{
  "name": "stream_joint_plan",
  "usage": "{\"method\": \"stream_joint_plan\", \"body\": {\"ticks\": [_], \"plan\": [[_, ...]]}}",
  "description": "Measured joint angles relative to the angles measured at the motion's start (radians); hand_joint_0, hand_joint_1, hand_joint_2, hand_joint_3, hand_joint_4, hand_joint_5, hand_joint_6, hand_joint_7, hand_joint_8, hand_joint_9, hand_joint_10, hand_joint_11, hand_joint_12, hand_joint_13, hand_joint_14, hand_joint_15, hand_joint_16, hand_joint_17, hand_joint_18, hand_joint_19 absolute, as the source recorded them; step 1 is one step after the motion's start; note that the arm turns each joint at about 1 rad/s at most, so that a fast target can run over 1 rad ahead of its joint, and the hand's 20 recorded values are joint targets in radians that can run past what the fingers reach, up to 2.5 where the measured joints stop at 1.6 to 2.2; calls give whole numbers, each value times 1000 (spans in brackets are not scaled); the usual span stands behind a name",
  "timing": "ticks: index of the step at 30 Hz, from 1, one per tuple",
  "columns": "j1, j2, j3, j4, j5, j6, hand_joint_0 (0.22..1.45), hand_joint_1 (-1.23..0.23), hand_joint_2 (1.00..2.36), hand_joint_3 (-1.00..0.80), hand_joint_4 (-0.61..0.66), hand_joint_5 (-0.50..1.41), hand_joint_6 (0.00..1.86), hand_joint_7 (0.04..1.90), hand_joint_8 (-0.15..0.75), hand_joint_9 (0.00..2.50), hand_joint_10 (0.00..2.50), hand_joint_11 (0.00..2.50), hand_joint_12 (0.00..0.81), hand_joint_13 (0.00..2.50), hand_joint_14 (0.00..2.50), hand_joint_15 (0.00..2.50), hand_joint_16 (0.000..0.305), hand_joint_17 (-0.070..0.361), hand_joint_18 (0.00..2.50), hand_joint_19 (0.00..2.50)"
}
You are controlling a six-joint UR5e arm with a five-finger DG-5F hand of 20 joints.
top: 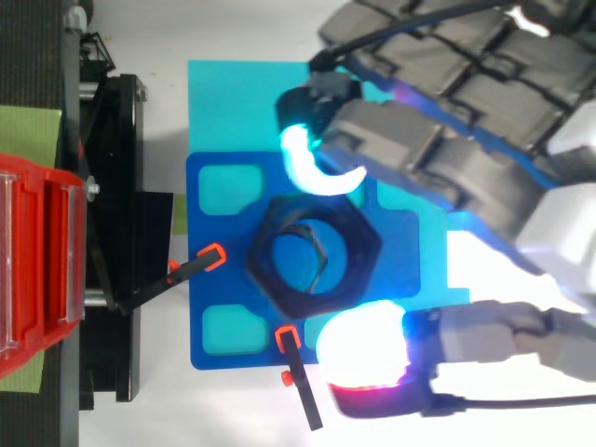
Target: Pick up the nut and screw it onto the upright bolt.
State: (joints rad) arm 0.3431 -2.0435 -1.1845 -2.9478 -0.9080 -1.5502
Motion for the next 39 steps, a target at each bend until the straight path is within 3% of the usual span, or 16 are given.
{"method": "stream_joint_plan", "body": {"ticks": [8,13,26,39], "plan": [[-13,-55,0,94,-33,-5,528,-596,1000,-500,227,-189,755,926,266,478,0,0,321,532,0,0,37,84,320,0],[-14,-66,0,117,-41,-6,528,-595,1000,-500,227,-189,755,928,266,478,0,0,320,533,0,0,37,84,322,0],[-9,-67,-3,-8,-37,15,529,-593,1000,-500,223,-187,752,929,267,480,0,0,319,535,0,0,37,83,324,0],[-5,-67,-3,-54,-43,43,530,-591,1000,-500,224,-185,749,934,269,485,0,0,316,539,0,0,37,83,327,0]]}}
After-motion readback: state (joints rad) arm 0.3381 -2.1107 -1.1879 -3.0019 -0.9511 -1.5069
